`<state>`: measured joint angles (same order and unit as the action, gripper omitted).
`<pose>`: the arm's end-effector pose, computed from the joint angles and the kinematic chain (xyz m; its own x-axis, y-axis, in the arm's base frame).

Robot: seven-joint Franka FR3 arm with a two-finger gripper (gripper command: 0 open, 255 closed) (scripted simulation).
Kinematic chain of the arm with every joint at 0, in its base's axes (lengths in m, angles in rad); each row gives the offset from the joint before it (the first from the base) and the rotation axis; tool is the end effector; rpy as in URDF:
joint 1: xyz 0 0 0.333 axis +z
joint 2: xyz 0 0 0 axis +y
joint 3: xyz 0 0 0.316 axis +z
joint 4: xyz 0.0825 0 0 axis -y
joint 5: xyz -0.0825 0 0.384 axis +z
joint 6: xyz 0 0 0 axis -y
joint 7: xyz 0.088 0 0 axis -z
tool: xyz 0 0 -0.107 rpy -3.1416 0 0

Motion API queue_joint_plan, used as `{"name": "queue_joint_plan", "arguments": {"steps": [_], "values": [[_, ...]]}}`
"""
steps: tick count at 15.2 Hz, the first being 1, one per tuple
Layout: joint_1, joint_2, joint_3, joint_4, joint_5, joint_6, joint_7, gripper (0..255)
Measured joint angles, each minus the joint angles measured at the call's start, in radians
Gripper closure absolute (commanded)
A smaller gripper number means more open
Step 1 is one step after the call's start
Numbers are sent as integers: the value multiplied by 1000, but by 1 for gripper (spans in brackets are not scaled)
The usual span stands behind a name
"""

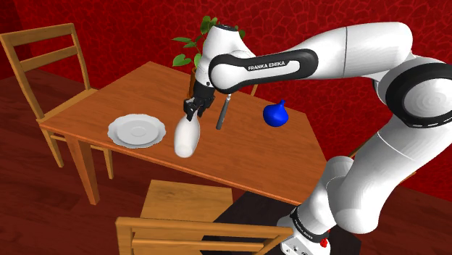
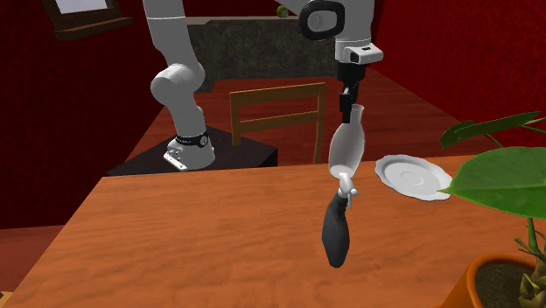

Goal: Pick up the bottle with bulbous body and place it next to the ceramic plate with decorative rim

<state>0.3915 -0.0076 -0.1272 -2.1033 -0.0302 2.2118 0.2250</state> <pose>0.5346 0.1436 0.4325 0.9914 0.0554 0.1183 0.0559 -0.9984 -0.0012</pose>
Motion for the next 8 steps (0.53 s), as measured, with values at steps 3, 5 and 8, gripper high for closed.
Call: {"name": "queue_joint_plan", "arguments": {"steps": [3, 5, 8], "values": [[0, 0, 0, 0, 0, 0, 0, 0], [0, 0, 0, 0, 0, 0, 0, 0], [0, -9, 0, 7, -1, -15, 0, 0]]}}
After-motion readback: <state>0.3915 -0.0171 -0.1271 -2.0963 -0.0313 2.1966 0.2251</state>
